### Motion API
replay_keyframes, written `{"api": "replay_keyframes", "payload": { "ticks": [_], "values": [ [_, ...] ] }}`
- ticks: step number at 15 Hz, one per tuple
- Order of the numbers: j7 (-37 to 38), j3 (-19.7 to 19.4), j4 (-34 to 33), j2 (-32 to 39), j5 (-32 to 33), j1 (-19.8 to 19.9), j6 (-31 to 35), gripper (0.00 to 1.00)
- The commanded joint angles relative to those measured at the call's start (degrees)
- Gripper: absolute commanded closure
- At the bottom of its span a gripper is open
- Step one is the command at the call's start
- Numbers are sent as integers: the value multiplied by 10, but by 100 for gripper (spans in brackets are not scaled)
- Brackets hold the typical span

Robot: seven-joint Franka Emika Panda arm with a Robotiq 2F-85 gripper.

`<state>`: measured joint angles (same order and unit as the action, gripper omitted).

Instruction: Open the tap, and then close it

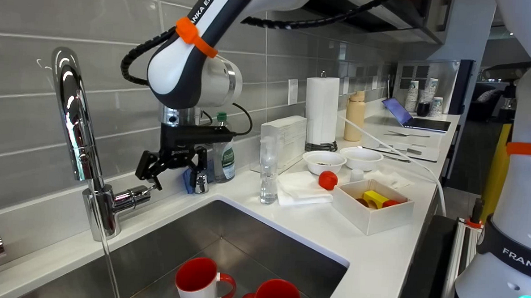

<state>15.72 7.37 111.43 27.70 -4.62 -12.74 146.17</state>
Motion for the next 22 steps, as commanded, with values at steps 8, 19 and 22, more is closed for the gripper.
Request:
{"api": "replay_keyframes", "payload": {
  "ticks": [8,19,22],
  "values": [
    [-32,40,14,-35,-48,5,-6,0],
    [-72,27,116,-208,-65,42,-89,0],
    [-77,20,143,-264,-53,43,-127,0]
  ]
}}
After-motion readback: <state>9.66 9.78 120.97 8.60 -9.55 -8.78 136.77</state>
